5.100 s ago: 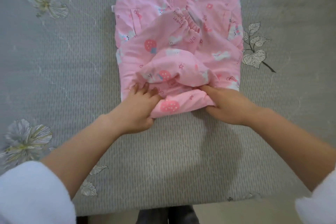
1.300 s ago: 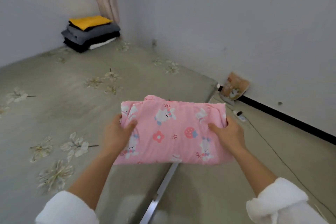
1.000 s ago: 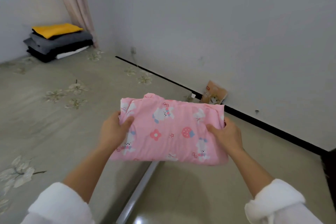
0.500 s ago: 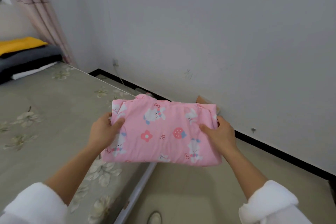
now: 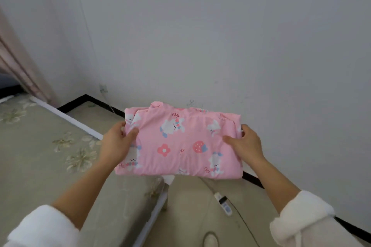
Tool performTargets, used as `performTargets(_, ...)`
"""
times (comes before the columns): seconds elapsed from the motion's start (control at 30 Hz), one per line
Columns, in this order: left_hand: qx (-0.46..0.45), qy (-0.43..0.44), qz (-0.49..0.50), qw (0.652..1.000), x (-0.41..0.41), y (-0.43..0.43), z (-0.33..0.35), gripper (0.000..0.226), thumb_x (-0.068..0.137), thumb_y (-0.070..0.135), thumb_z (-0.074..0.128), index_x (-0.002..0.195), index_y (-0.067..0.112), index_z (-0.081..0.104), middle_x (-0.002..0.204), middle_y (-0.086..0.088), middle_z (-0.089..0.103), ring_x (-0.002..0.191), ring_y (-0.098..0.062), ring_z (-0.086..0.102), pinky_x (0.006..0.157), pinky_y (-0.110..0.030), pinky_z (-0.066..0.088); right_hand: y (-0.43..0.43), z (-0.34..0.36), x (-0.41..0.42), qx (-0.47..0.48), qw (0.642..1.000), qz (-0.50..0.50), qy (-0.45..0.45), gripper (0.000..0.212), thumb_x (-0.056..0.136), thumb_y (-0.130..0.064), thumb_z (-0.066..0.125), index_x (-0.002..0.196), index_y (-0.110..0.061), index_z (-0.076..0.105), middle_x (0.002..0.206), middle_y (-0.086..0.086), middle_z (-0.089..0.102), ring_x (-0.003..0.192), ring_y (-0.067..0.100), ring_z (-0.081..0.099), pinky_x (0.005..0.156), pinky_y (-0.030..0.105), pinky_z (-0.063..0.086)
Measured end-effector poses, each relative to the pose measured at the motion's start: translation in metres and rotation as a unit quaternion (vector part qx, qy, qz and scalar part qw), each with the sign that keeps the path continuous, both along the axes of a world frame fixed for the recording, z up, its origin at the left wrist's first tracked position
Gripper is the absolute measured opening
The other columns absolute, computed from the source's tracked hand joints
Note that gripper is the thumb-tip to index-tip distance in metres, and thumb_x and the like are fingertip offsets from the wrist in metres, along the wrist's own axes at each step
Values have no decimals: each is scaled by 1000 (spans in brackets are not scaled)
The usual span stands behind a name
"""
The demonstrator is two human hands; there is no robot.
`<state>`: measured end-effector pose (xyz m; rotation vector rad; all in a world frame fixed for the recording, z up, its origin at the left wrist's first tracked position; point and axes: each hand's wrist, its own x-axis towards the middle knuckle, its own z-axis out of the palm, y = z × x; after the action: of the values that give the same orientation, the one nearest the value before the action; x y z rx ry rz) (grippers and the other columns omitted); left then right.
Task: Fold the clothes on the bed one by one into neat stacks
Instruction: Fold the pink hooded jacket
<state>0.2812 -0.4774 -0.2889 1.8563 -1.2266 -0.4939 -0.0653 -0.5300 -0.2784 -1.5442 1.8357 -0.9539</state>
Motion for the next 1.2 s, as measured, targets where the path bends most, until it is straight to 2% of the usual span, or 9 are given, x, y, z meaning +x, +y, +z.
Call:
performTargets(0.17,-22,24,74,997,-41,-92,1,27,88,29,64,95,3,58,88,-20,63,80,-35,59,69,-41,45,-127,16,-28,-10,998,54,12,29,71,-30,78,86,-17,56,81,-1,61,72,15,59,56,28,42)
performTargets(0.27,-33,34,115,992,-55,-136,3,27,88,27,64,93,1,58,91,-19,63,83,-36,58,73,-45,46,-198,25,-31,-6,995,93,24,30,71,-29,77,89,-14,58,83,1,63,76,20,61,64,34,48)
performTargets(0.37,-28,25,159,987,-53,-172,0,27,87,26,65,85,1,57,85,-19,61,76,-36,56,64,-42,44,-261,26,-19,-9,991,127,27,30,72,-27,76,88,-10,58,84,7,63,78,26,61,69,40,50)
performTargets(0.47,-34,26,206,978,-40,-201,-8,20,88,29,64,81,13,53,85,-10,59,73,-27,54,59,-33,37,-314,17,8,-30,985,167,37,32,73,-29,76,84,-6,56,85,10,59,77,29,59,70,42,50)
performTargets(0.67,-64,47,289,954,16,-273,-24,17,87,26,65,87,12,57,87,-10,61,81,-32,58,70,-46,50,-415,2,91,-101,968,231,12,29,75,-33,76,79,-16,53,81,1,55,74,22,54,65,37,46)
performTargets(0.77,-71,26,326,942,56,-311,-27,21,87,27,65,84,8,55,83,-12,59,77,-31,56,66,-43,45,-466,2,143,-129,955,268,8,28,76,-32,76,83,-23,51,80,-9,51,77,18,52,67,34,43)
performTargets(0.9,-75,32,370,926,107,-347,-28,20,87,28,65,85,10,57,84,-9,60,76,-27,55,63,-34,39,-523,1,212,-145,940,309,12,29,77,-31,76,84,-22,50,79,-15,47,79,20,51,67,34,41)
performTargets(1.1,-100,14,433,896,176,-370,-31,12,86,25,67,90,19,58,87,0,58,76,-13,50,60,-14,32,-586,-12,322,-129,917,378,8,29,77,-30,76,85,-17,52,80,-5,53,81,23,54,69,38,45)
performTargets(1.2,-99,15,464,880,215,-378,-34,13,86,25,67,84,20,55,82,1,55,75,-18,50,60,-24,35,-609,-19,386,-117,904,410,2,28,77,-28,77,84,-13,54,78,-1,55,79,26,54,65,36,41)
